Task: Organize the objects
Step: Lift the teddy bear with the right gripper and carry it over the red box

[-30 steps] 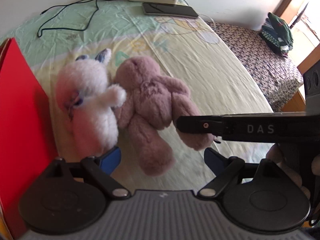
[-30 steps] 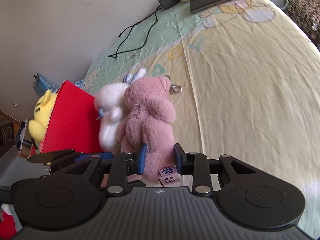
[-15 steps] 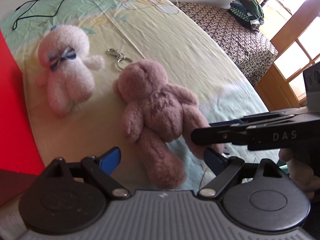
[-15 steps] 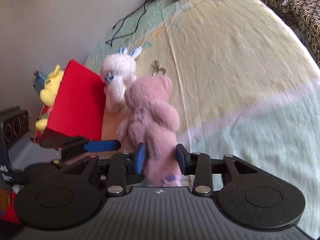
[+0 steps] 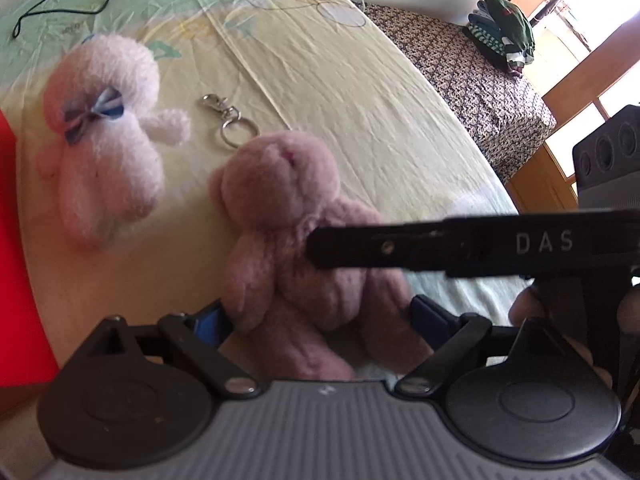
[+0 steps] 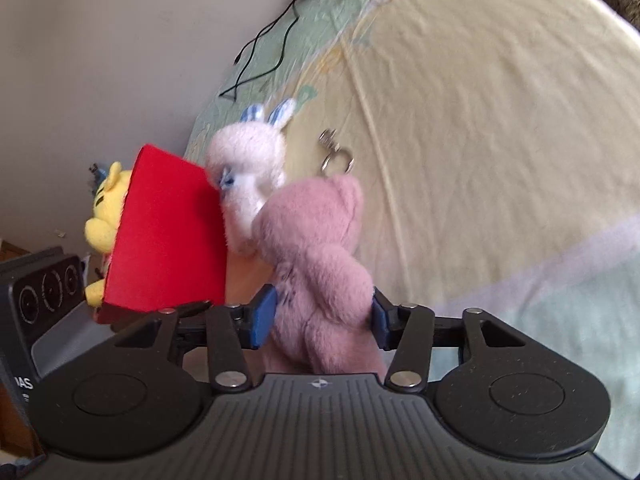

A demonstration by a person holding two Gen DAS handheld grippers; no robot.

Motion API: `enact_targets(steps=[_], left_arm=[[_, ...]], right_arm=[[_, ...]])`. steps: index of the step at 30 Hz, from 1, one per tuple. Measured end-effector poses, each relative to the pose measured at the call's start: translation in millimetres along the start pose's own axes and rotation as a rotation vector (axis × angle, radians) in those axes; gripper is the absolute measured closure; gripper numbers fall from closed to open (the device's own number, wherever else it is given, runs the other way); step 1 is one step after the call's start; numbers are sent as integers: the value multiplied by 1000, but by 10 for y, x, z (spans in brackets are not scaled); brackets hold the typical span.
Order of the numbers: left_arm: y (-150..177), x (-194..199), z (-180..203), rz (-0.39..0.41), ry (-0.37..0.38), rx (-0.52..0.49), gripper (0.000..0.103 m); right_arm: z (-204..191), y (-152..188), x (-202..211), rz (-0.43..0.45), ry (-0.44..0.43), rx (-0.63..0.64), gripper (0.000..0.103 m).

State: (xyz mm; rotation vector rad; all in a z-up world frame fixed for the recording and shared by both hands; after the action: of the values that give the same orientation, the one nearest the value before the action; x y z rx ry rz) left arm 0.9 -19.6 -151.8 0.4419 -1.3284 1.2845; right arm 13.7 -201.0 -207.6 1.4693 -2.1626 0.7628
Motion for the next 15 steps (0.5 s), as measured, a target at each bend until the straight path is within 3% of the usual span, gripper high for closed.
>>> enact_targets(steps=[5, 15], left_arm=[[40, 20, 82, 1, -36, -23, 10], [132, 650, 224, 119, -29, -70, 10]], right_arm=[[-158, 82, 86, -1, -31, 51, 61], [-598, 339, 485, 79, -91, 109, 62]])
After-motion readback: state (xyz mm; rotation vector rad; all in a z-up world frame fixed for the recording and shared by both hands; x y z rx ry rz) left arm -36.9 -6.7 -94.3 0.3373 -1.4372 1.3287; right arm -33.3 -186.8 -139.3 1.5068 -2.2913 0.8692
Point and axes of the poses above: each gripper's, at about its wrist camera, not at the fingertips, and x roughly against the way its jaws point, z to its right, y to its underside, the point moved 1 cm from there along -x, roughly the way its jaws point, and after that the axes turned 6 degrees about -x, right-handed, at the moved point
